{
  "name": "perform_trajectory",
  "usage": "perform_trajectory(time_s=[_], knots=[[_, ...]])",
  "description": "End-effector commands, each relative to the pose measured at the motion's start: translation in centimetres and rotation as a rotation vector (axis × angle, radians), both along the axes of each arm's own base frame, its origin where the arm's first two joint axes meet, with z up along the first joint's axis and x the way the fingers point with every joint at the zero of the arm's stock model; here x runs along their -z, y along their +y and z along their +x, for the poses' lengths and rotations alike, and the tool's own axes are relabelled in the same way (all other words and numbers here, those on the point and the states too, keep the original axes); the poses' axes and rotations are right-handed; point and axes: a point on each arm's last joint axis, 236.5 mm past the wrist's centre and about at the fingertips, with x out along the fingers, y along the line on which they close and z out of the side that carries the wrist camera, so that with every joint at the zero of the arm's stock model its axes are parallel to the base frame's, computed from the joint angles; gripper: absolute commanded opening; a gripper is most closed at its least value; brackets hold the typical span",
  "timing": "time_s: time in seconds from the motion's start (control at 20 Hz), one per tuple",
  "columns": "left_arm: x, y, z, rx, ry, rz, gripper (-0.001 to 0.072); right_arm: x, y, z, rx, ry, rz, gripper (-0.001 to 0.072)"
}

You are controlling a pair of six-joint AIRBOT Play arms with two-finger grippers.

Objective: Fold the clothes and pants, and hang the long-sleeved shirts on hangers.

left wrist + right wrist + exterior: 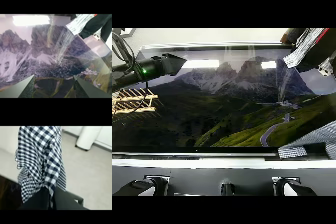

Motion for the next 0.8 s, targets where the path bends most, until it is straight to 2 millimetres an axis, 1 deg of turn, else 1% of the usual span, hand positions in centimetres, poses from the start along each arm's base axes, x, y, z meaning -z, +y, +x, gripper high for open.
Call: perform_trajectory(time_s=[0.0, 0.05, 0.15, 0.2, 0.35, 0.5, 0.65, 0.75], knots=[[0.1, -0.1, 0.0, 0.001, 0.002, 0.001, 0.0551, -3.7, -2.9, -1.7, 0.081, -0.142, -0.077, 0.0021], [0.1, -0.1, 0.0, 0.001, 0.002, 0.001, 0.0551, -4.5, -3.4, -2.2, 0.092, -0.177, -0.105, 0.0021], [0.2, -0.1, 0.1, 0.001, 0.004, 0.002, 0.0551, -6.3, -4.3, -2.2, 0.089, -0.219, -0.172, 0.0021], [0.3, -0.1, 0.1, 0.001, 0.007, 0.002, 0.0551, -6.7, -4.7, -2.2, 0.093, -0.23, -0.193, 0.0021], [0.8, -0.2, 0.4, 0.002, 0.017, 0.004, 0.0551, -6.5, -6.8, -2.4, 0.123, -0.254, -0.206, 0.0021], [0.9, -0.2, 0.4, 0.002, 0.019, 0.004, 0.0551, -6.6, -8.9, -2.6, 0.126, -0.321, -0.209, 0.0021], [0.9, -0.2, 0.4, 0.002, 0.019, 0.004, 0.0551, -5.4, -10.7, -3.3, 0.164, -0.329, -0.18, 0.0021], [0.9, -0.2, 0.4, 0.002, 0.019, 0.004, 0.0551, -5.3, -11.8, -4.1, 0.189, -0.337, -0.188, 0.0021]])
